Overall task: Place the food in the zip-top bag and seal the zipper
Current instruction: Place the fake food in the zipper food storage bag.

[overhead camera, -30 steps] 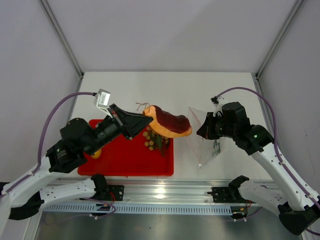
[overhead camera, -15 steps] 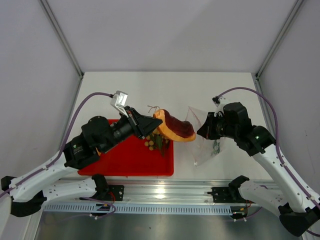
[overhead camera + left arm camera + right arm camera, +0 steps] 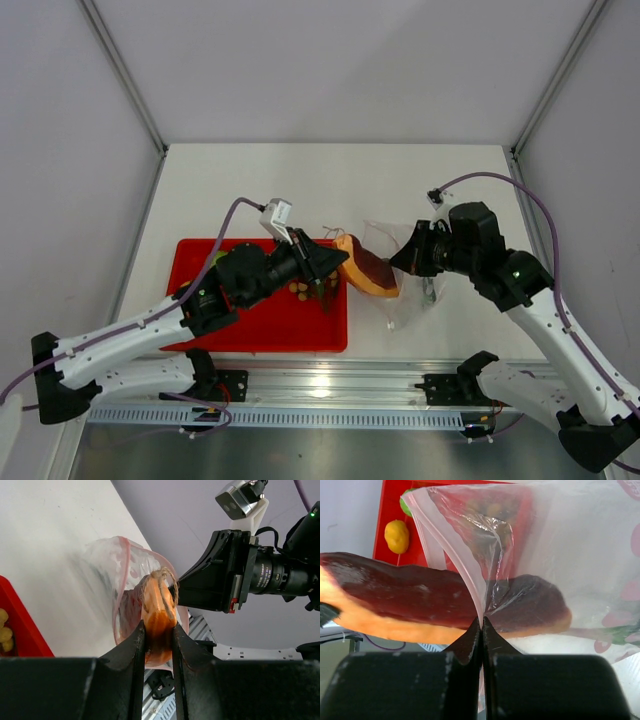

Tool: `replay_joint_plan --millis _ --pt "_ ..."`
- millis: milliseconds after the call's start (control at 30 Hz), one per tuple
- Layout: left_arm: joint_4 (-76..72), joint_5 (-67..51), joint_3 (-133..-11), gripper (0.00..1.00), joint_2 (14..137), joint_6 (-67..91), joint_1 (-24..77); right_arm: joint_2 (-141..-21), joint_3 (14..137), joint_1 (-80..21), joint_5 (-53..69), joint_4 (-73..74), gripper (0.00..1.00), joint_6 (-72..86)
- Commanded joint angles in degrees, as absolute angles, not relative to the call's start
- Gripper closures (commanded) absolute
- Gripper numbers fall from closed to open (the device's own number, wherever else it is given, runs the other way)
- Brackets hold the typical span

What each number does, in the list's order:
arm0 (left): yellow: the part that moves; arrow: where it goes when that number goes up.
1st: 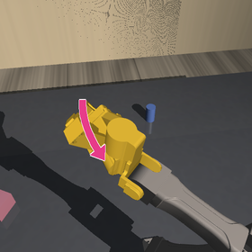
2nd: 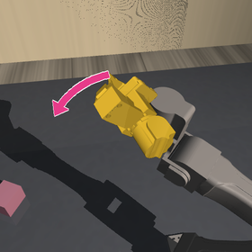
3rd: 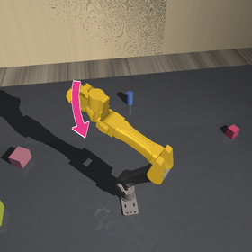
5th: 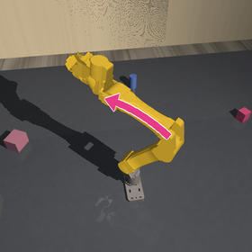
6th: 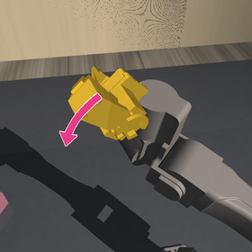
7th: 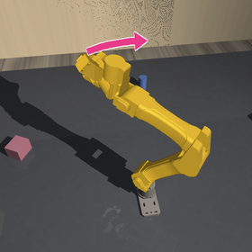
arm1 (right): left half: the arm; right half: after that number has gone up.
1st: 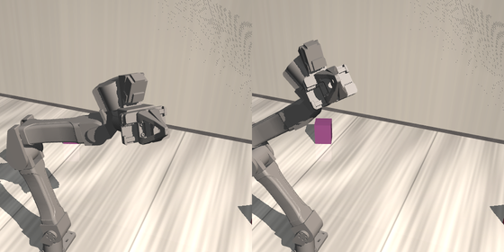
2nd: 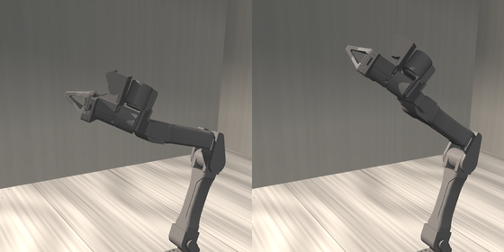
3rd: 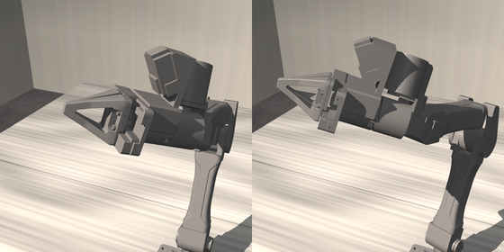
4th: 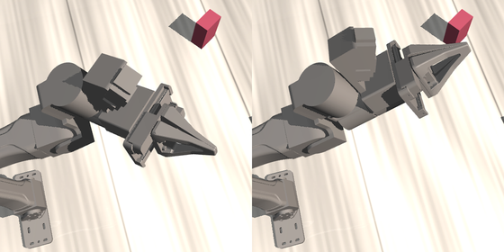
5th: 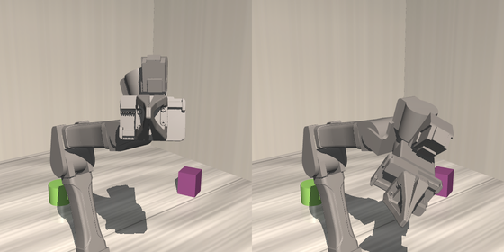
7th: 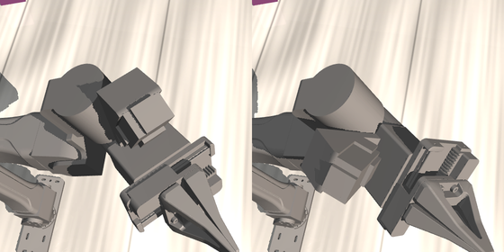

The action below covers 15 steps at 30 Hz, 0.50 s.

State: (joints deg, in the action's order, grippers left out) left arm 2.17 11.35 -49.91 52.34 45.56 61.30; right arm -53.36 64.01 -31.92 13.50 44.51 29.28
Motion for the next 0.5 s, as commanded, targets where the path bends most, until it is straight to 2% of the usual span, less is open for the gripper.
replay_joint_plan --millis 0,233,467 --pt "-8.7 12.04 -50.45 0.99 54.31 47.02 62.49 -53.61 66.18 -32.17 14.77 41.22 1.0 32.69" --pt "-11.43 10.11 -52.91 0.99 62.04 46.14 64.6 -54.67 66.44 -31.99 14.24 39.73 1.0 35.68" --pt "-7.29 12.74 -53.35 0.99 63.37 47.2 64.69 -55.19 67.32 -31.9 14.24 38.85 1.0 36.04"
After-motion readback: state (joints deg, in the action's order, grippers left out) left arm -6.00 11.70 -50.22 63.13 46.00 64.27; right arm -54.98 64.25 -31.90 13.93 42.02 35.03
